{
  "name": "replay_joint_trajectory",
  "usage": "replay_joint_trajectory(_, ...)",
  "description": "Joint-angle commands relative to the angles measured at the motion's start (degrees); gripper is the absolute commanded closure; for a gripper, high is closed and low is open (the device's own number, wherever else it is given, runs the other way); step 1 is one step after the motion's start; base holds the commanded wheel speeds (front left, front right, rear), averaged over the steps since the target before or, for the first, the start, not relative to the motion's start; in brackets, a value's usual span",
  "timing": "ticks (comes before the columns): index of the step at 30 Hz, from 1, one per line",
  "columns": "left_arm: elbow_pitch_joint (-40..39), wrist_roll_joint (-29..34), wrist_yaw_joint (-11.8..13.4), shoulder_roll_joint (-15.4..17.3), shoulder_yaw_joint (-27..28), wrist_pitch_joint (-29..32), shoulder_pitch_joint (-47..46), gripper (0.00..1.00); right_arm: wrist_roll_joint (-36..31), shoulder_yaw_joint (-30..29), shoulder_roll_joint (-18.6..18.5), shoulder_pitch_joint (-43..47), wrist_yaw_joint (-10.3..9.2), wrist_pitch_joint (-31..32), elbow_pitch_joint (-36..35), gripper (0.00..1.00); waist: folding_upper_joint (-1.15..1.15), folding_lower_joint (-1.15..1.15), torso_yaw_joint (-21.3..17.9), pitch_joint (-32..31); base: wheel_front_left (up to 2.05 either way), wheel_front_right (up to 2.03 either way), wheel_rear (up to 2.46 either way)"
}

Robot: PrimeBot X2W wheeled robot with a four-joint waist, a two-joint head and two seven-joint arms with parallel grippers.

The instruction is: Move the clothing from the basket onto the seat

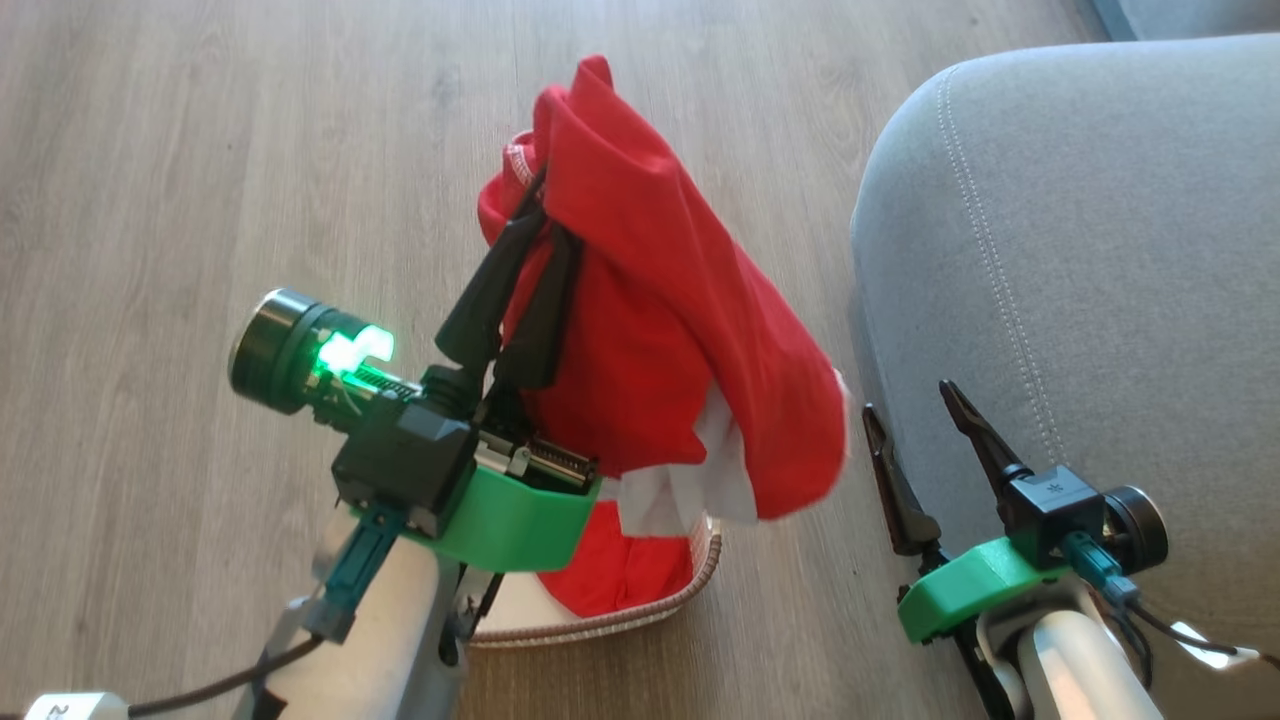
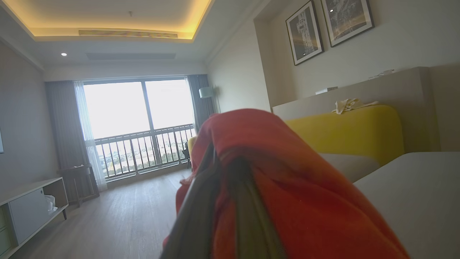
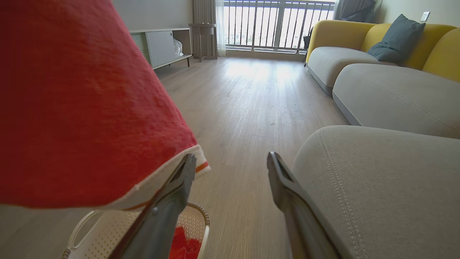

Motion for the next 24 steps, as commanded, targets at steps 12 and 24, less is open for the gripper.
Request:
replay_joint_trajectory(12,-1.92,-0.46,-0.55,-0.22,2.44,-0.28,-2.85,1.0,2.11,0.72,-0.1,-2.07,0.4,-0.05,-5.63,0.0,0.0,0.0,0.09,1.59,0.0,0.0,0.0)
replay_joint_trajectory(24,-1.39,-0.43,-0.64,-0.25,3.63,-0.28,-3.1,1.0,5.59,15.19,-4.55,-4.02,0.4,-0.05,-15.68,0.0,0.0,0.0,-0.63,1.77,0.0,0.0,0.0)
